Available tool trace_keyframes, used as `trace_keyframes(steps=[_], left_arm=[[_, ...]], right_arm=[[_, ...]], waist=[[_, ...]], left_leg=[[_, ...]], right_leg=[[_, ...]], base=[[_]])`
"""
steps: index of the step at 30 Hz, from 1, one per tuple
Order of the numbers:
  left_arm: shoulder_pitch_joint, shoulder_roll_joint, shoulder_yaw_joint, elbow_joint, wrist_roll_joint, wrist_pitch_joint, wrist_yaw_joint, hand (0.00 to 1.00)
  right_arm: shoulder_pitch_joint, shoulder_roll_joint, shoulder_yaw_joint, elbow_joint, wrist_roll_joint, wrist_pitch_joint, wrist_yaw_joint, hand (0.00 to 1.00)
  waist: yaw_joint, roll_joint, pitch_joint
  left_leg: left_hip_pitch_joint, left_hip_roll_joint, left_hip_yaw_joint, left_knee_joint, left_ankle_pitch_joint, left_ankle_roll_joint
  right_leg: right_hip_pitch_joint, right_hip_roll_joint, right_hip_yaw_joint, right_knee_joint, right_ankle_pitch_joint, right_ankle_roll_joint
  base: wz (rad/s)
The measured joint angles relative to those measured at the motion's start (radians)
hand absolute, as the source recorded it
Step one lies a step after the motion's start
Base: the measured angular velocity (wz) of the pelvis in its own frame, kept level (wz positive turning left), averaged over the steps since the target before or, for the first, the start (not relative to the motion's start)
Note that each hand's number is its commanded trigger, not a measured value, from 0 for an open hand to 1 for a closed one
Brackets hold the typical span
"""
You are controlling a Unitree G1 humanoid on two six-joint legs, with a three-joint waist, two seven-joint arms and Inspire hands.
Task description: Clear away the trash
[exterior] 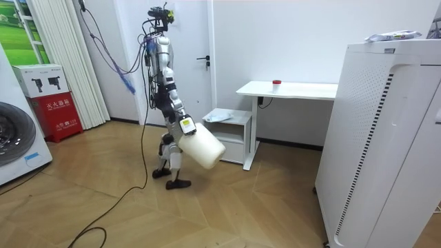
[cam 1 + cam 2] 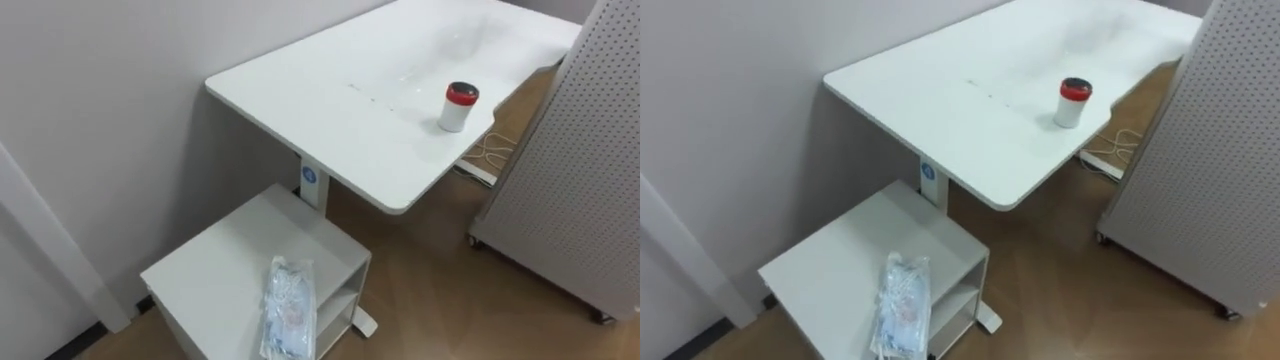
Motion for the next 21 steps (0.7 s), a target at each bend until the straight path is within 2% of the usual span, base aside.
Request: trace_keyframes(steps=[3, 4, 5, 6, 7, 9, 12, 13, 15, 17, 19, 21], left_arm=[[-0.079, -0.009, -0.027, -0.060, -0.001, -0.041, 0.059, 0.00], [-0.131, -0.015, -0.045, -0.054, -0.001, -0.058, 0.080, 0.00], [-0.157, -0.021, -0.049, -0.043, -0.001, -0.072, 0.087, 0.00], [-0.218, -0.034, -0.060, -0.033, -0.001, -0.098, 0.103, 0.00], [-0.266, -0.034, -0.077, -0.028, 0.003, -0.116, 0.117, 0.00], [-0.295, -0.031, -0.086, -0.008, 0.004, -0.133, 0.149, 0.00], [-0.324, -0.018, -0.084, -0.005, -0.001, -0.134, 0.182, 0.00], [-0.344, -0.013, -0.090, -0.004, -0.005, -0.135, 0.195, 0.00], [-0.370, -0.006, -0.111, 0.006, -0.021, -0.150, 0.219, 0.00], [-0.422, 0.009, -0.136, 0.022, -0.044, -0.156, 0.244, 0.00], [-0.467, 0.021, -0.142, 0.035, -0.043, -0.160, 0.266, 0.00], [-0.500, 0.028, -0.143, 0.039, -0.043, -0.169, 0.284, 0.00]], right_arm=[[-0.073, -0.004, 0.029, 0.016, -0.012, -0.007, -0.003, 1.00], [-0.096, -0.004, 0.053, 0.023, -0.012, -0.016, -0.007, 1.00], [-0.107, -0.004, 0.064, 0.031, -0.009, -0.020, -0.011, 1.00], [-0.121, -0.008, 0.068, 0.039, 0.004, -0.031, -0.015, 1.00], [-0.135, -0.003, 0.069, 0.041, 0.023, -0.035, -0.016, 1.00], [-0.157, -0.002, 0.068, 0.041, 0.026, -0.033, -0.003, 1.00], [-0.181, -0.003, 0.068, 0.027, 0.009, -0.033, 0.002, 1.00], [-0.182, -0.003, 0.073, 0.026, 0.017, -0.033, 0.002, 1.00], [-0.185, -0.009, 0.098, 0.018, 0.027, -0.037, 0.002, 1.00], [-0.212, -0.021, 0.111, 0.019, 0.051, -0.046, 0.000, 1.00], [-0.236, -0.029, 0.119, 0.018, 0.068, -0.046, -0.003, 1.00], [-0.246, -0.035, 0.130, 0.016, 0.072, -0.055, -0.011, 1.00]], waist=[[-0.029, 0.013, 0.0078], [-0.030, 0.015, 0.0216], [-0.030, 0.016, 0.0263], [-0.034, 0.036, 0.0232], [-0.026, 0.023, 0.0323], [-0.019, 0.022, 0.0317], [-0.038, 0.035, 0.0341], [-0.050, 0.037, 0.0363], [-0.053, 0.044, 0.0409], [-0.074, 0.058, 0.0509], [-0.080, 0.066, 0.0569], [-0.094, 0.068, 0.0591]], left_leg=[[-0.083, -0.001, 0.005, 0.083, 0.000, 0.000], [-0.149, 0.001, 0.002, 0.161, 0.003, -0.015], [-0.174, 0.002, -0.007, 0.154, -0.002, -0.017], [-0.204, 0.022, -0.028, 0.035, 0.023, -0.012], [-0.225, 0.020, 0.017, 0.040, 0.050, 0.020], [-0.241, 0.015, 0.058, 0.035, 0.055, 0.031], [-0.294, 0.012, 0.064, 0.064, 0.053, 0.037], [-0.311, 0.013, 0.064, 0.066, 0.052, 0.038], [-0.328, 0.020, 0.071, 0.079, 0.051, 0.039], [-0.365, 0.026, 0.078, 0.104, 0.048, 0.042], [-0.402, 0.032, 0.087, 0.127, 0.048, 0.044], [-0.432, 0.034, 0.087, 0.145, 0.048, 0.043]], right_leg=[[-0.041, -0.012, 0.017, 0.005, 0.001, 0.002], [-0.051, -0.019, 0.062, 0.006, 0.005, 0.009], [-0.058, -0.020, 0.090, 0.009, 0.007, 0.012], [-0.095, -0.014, 0.102, 0.040, 0.004, 0.021], [-0.142, -0.030, 0.110, 0.080, -0.009, 0.037], [-0.183, -0.040, 0.087, 0.096, -0.008, 0.041], [-0.240, -0.048, 0.068, 0.130, 0.004, 0.040], [-0.260, -0.049, 0.069, 0.143, 0.005, 0.039], [-0.278, -0.047, 0.068, 0.149, 0.013, 0.035], [-0.322, -0.048, 0.074, 0.181, 0.016, 0.032], [-0.366, -0.046, 0.084, 0.208, 0.018, 0.029], [-0.404, -0.047, 0.086, 0.234, 0.016, 0.025]], base=[[0.29], [0.23], [0.37], [0.25], [0.12], [-0.36], [-0.22], [0.04], [-0.10], [-0.15], [-0.18], [-0.09]])
